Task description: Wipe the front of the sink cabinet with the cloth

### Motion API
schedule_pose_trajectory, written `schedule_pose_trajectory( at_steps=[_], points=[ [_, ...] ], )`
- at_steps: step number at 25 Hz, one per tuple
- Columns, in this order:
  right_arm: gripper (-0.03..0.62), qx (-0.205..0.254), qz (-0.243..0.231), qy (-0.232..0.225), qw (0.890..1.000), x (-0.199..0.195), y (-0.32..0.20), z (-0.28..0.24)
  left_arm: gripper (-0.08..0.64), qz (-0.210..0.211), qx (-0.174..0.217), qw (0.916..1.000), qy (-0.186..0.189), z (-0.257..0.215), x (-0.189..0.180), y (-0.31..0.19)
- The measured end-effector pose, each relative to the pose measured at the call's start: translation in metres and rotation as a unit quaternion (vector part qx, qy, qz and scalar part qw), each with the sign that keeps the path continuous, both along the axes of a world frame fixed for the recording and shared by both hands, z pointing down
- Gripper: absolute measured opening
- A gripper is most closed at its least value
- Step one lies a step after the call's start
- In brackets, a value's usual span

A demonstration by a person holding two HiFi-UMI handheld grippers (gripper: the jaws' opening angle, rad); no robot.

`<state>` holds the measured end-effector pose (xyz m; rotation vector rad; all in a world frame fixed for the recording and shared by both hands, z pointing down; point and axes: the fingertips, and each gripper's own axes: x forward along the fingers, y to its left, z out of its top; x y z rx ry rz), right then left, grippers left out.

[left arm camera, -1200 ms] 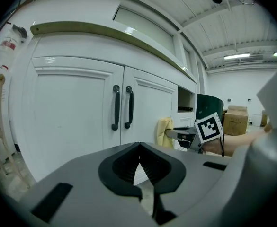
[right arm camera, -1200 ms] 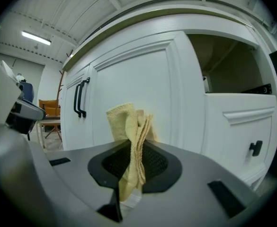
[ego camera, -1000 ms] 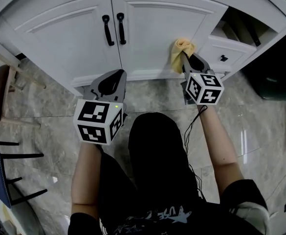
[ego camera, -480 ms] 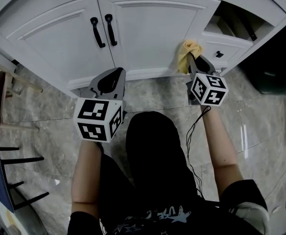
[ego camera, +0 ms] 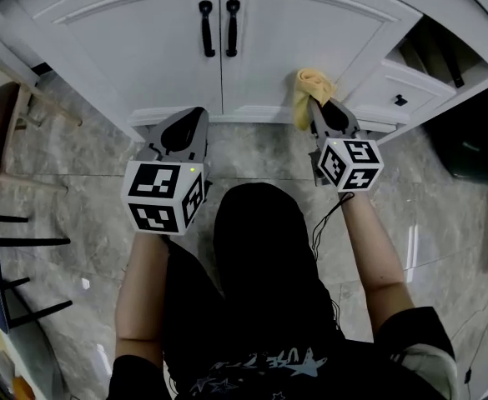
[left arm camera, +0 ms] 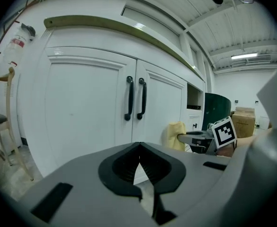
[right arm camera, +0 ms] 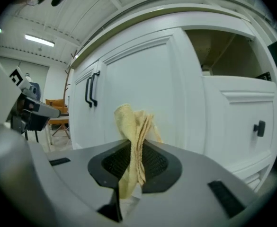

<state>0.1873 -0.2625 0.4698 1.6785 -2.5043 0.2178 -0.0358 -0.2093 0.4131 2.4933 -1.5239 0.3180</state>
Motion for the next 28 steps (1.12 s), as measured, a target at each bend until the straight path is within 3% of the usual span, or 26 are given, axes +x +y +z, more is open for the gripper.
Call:
schedule_pose_trajectory(
  at_steps=[7,15,21,28],
  points=[
    [0.063,0.001,-0.092,-0.026,0.995,-0.088,-0.002,0.025,0.017,-0.039,-0.015,0.9991,-0.004,0.016,-0.05,0.009],
    [0.063,0.01,-0.133,0.011,0.991,-0.159,-0.012,0.06,0.017,-0.067,-0.029,0.9973,-0.011,0.034,-0.085,0.022],
    [0.061,0.011,-0.106,0.015,0.994,-0.155,-0.023,0.064,0.017,-0.065,-0.03,0.9974,-0.011,0.034,-0.087,0.025],
    [0.061,0.003,-0.059,0.024,0.998,-0.11,-0.023,0.068,0.017,-0.047,-0.03,0.9984,0.0,0.035,-0.072,0.02]
  ],
)
